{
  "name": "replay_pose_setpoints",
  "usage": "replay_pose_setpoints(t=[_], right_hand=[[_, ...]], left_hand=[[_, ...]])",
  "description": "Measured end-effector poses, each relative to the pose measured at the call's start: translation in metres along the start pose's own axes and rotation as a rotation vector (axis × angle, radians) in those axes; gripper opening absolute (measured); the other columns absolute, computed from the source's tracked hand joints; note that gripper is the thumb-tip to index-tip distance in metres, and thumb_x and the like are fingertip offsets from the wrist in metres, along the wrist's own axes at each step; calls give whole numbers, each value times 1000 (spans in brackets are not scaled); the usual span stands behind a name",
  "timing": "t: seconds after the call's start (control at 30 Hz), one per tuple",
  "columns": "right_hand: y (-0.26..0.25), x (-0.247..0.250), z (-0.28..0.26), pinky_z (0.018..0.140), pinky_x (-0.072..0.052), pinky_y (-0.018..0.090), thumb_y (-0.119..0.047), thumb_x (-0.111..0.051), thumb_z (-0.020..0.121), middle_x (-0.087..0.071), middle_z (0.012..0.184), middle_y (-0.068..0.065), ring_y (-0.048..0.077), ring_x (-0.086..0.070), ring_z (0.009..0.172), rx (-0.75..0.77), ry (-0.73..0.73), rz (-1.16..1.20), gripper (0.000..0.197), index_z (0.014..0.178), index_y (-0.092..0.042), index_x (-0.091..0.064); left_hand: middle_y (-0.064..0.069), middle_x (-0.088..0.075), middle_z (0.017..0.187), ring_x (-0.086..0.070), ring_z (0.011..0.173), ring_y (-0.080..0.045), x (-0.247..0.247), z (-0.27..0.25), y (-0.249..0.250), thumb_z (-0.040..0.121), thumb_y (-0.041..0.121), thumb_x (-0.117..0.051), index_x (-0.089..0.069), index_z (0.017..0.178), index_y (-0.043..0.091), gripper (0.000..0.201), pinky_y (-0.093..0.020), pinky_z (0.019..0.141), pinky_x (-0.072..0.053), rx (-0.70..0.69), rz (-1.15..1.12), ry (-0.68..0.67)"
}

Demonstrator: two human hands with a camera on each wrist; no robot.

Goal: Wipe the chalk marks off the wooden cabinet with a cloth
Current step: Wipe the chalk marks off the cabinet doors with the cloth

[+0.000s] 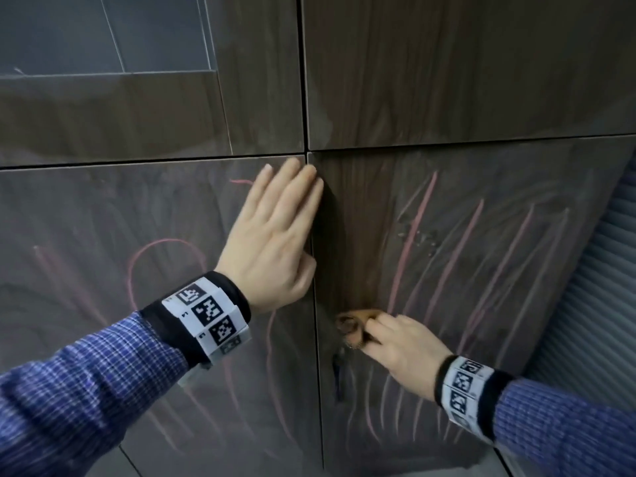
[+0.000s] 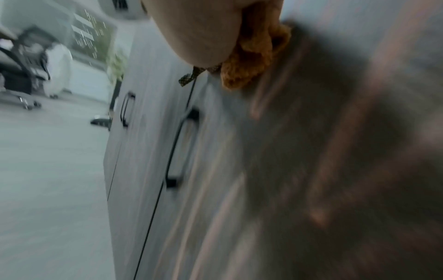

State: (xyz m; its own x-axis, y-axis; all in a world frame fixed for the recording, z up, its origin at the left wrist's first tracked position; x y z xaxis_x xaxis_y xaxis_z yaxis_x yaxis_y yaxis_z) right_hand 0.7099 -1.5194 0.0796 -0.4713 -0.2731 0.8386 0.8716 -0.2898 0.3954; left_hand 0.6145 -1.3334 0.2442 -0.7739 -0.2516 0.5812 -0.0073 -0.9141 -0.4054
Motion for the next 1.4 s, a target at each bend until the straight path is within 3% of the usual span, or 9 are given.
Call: replay_pose_setpoints(t=[0.13, 0.27, 0.37, 0.47, 0.53, 0.83, 1.07, 1.3, 1.4], right_hand=[[61, 75, 13, 65, -52, 41, -5, -56, 88, -60, 95, 12, 31, -52, 84, -211, 406, 32, 24, 103, -13, -72], [112, 141, 38, 72, -43, 31, 4, -59, 85, -59, 107, 14, 33, -52, 91, -504, 781, -2, 43, 122, -17, -69], [73, 80, 31, 71, -49, 40, 3, -66, 84, -63, 103, 15, 35, -57, 88, -300, 643, 12, 41, 121, -16, -66], [14, -8, -15, 70, -53, 37, -11, -82, 67, -60, 101, 2, 23, -54, 91, 8, 127, 13, 37, 101, -21, -72], [6, -25, -36, 68, -55, 34, -12, -84, 58, -58, 98, -1, 19, -47, 91, 7, -50, 59, 37, 92, -23, -72], [93, 125, 36, 74, -44, 29, -3, -61, 87, -61, 99, 12, 25, -49, 91, -488, 681, 109, 28, 108, -15, -75], [28, 10, -22, 68, -56, 39, -6, -56, 80, -56, 99, 5, 24, -46, 93, -73, 117, 84, 24, 95, -17, -71], [112, 125, 9, 78, -52, 42, 6, -57, 82, -52, 106, 19, 38, -51, 92, -559, 607, 55, 49, 129, -8, -61], [93, 137, 42, 78, -47, 40, 5, -58, 80, -49, 107, 15, 33, -46, 92, -582, 640, 12, 58, 136, -10, -56]], left_hand=[[-26, -34, 158, -23, 150, -44, -12, 3, 11, 67, 27, -55, -40, 148, -9, 90, -54, 126, -10, -16, 38, -63], [-30, -36, 154, -25, 147, -48, -18, 5, 15, 65, 24, -57, -42, 144, -15, 89, -56, 125, -12, -19, 55, -42], [-32, -39, 152, -27, 145, -50, -20, 7, 14, 64, 23, -58, -44, 141, -17, 88, -57, 125, -13, -22, 73, -50], [-32, -40, 151, -28, 145, -50, -17, 6, 14, 65, 23, -57, -44, 141, -17, 87, -57, 124, -14, -30, 99, -74], [-31, -40, 151, -28, 145, -49, -16, 6, 15, 65, 24, -58, -44, 141, -17, 87, -56, 125, -12, -23, 105, -97], [-32, -46, 145, -34, 143, -47, -4, 11, 24, 64, 24, -56, -49, 136, -18, 83, -57, 125, -9, 28, 104, -120], [-35, -51, 139, -40, 140, -50, -2, 16, 25, 62, 18, -63, -54, 130, -19, 78, -58, 122, -21, -8, 116, -133], [-37, -53, 132, -44, 134, -53, -6, 22, 30, 65, 17, -61, -55, 127, -19, 72, -61, 121, -21, -25, 143, -144], [-35, -49, 132, -40, 134, -54, -4, 30, 40, 66, 26, -61, -45, 141, -15, 86, -63, 122, -17, 12, 105, -93]])
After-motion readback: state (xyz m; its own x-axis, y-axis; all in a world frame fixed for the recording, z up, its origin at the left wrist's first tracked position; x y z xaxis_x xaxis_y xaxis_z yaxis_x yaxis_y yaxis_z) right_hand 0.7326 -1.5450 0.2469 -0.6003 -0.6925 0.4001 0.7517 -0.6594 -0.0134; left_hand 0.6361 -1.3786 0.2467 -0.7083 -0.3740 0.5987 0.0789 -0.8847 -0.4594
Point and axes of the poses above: each hand's wrist, its own z-axis towards the middle knuckle, its own x-axis out of the back of the hand, y = z × x, the point moved 3 cm from there along z, towards the middle knuckle
